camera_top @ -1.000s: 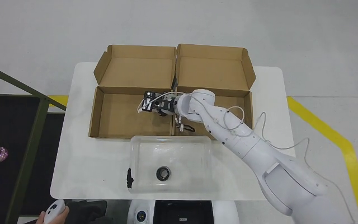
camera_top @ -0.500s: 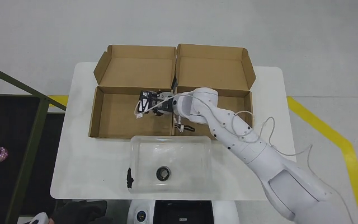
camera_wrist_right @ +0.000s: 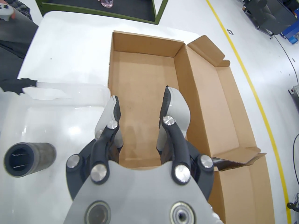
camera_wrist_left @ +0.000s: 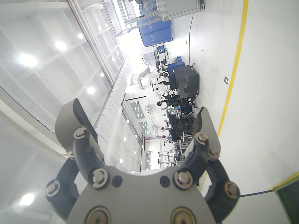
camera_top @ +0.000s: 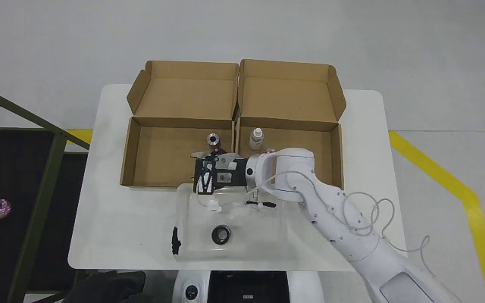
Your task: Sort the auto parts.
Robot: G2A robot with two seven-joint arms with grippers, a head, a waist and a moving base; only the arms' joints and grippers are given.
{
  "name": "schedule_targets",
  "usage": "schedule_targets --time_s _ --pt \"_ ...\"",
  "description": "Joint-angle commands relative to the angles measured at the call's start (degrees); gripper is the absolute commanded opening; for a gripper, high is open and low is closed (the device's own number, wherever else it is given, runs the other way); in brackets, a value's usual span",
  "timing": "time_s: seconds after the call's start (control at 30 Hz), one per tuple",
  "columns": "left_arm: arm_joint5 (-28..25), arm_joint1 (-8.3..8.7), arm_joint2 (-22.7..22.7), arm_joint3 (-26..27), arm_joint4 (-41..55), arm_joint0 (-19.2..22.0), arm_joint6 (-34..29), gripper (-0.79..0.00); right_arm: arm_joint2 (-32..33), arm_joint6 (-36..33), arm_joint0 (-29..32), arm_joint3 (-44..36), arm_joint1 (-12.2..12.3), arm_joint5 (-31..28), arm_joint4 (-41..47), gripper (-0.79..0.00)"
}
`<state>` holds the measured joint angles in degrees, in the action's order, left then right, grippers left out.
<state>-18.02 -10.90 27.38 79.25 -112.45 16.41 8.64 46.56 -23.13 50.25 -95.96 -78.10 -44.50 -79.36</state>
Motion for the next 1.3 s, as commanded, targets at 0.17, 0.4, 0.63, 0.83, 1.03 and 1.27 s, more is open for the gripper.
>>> schedule_targets --time_s 0.17,0.4,0.63,0.83,1.03,1.27 --pt "0.00 0.00 0.00 0.00 0.00 0.00 0.00 0.000 2.40 0.23 6.72 -7.06 1.74 -3.58 -0.64 -0.443" --pt "0.00 0.00 0.00 0.00 0.00 0.00 0.00 0.000 4.55 -0.47 11.96 -12.81 3.43 -8.25 -2.02 -0.443" --pt "0.00 0.00 0.00 0.00 0.00 0.00 0.00 0.000 6.24 -0.65 17.18 -15.52 5.00 -11.68 -3.23 -0.443" --pt "0.00 0.00 0.00 0.00 0.00 0.00 0.00 0.000 5.87 -0.08 20.82 -15.68 6.00 -13.50 -4.94 -0.434" --pt "0.00 0.00 0.00 0.00 0.00 0.00 0.00 0.000 4.41 0.26 21.79 -14.65 6.54 -13.37 -8.26 -0.416" --pt "0.00 0.00 0.00 0.00 0.00 0.00 0.00 0.000 4.38 1.88 21.63 -12.76 7.09 -12.77 -10.68 -0.409"
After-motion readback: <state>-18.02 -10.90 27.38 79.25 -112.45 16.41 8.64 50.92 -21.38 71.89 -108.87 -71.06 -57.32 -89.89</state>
